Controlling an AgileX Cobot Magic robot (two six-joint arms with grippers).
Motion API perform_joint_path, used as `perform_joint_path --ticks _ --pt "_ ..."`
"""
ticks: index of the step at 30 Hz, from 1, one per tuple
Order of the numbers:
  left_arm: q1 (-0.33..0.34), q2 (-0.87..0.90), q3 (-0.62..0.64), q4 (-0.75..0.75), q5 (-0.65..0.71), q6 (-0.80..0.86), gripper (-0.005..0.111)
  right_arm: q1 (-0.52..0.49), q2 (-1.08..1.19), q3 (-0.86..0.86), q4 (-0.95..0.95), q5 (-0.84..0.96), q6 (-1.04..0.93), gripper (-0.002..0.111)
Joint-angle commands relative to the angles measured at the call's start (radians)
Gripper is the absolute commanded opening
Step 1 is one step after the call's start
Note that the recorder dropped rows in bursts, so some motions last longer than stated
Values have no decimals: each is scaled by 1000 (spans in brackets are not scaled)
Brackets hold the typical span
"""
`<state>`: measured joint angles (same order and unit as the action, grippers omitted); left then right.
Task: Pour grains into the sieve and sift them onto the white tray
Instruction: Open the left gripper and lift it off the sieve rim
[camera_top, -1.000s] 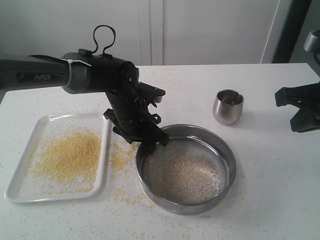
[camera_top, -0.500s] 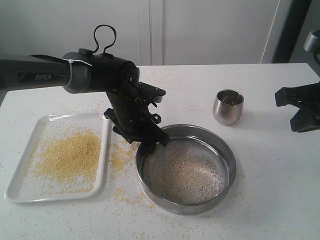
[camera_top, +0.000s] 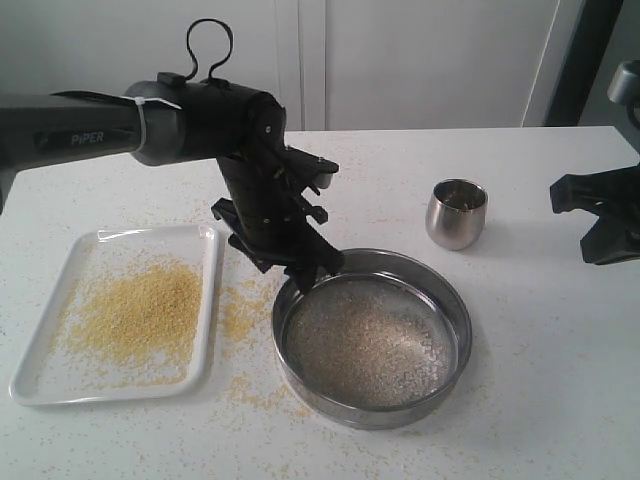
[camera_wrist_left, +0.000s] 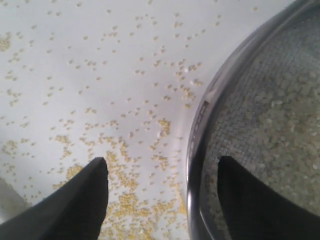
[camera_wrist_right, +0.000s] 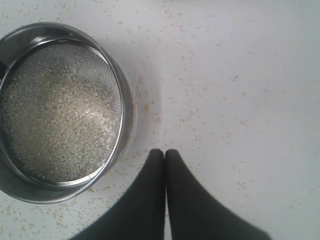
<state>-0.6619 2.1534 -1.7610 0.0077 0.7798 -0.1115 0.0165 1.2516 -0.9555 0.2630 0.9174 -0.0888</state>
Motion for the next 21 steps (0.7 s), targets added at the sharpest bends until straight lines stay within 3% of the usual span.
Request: perform_joint_path --ticks 1,21 --pt "-1 -1 -35 -8 68 3 66 -6 -5 0 -2 -7 -5 0" --pt "-1 -86 -42 -13 111 -1 62 -6 -5 0 -2 -7 -5 0"
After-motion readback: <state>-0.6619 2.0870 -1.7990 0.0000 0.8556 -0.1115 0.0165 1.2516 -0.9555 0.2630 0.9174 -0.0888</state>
